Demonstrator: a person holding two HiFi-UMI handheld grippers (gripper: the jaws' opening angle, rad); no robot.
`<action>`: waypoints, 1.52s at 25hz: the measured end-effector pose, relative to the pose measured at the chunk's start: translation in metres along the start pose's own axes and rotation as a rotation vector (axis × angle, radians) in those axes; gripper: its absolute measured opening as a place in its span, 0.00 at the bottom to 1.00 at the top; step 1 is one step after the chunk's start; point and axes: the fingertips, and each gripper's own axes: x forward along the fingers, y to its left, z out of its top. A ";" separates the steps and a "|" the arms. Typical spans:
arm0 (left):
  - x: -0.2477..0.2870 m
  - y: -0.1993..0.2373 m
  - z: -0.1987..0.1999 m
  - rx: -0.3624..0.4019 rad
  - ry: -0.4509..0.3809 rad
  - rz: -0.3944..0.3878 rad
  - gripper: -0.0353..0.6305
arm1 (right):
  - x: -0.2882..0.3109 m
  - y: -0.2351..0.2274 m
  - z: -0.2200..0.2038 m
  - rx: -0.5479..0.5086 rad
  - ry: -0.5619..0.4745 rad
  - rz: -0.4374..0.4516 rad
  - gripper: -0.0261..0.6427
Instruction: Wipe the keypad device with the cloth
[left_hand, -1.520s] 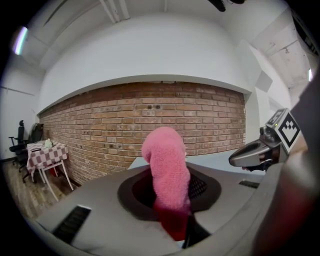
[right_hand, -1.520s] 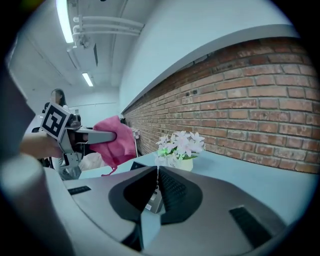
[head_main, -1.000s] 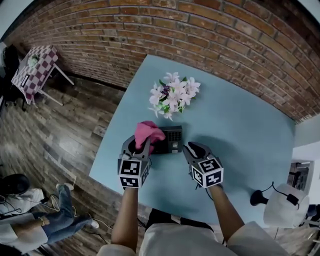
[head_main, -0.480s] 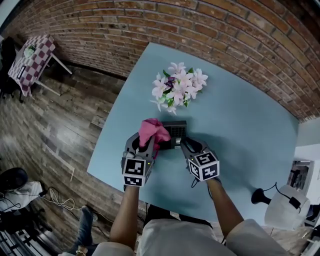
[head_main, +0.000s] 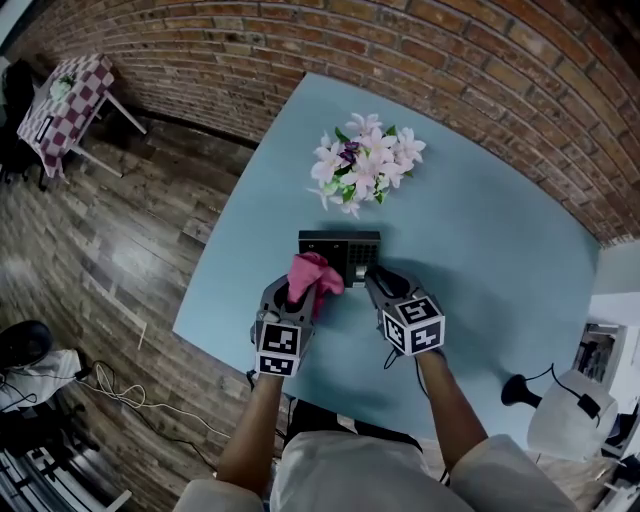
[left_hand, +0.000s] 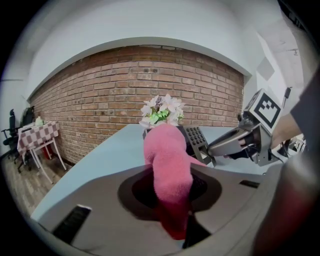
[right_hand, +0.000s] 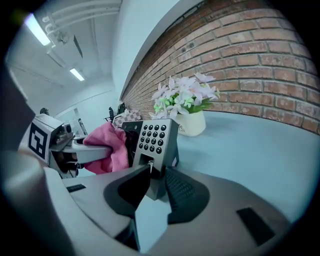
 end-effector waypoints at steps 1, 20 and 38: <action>0.000 -0.002 -0.004 0.006 0.009 -0.002 0.24 | 0.000 0.000 0.000 0.001 -0.003 0.002 0.22; 0.009 -0.038 -0.027 0.013 0.088 -0.103 0.24 | 0.001 0.000 -0.001 0.004 -0.018 0.017 0.23; 0.039 -0.023 0.048 0.025 -0.008 -0.113 0.24 | 0.004 0.001 -0.002 0.018 -0.011 0.036 0.23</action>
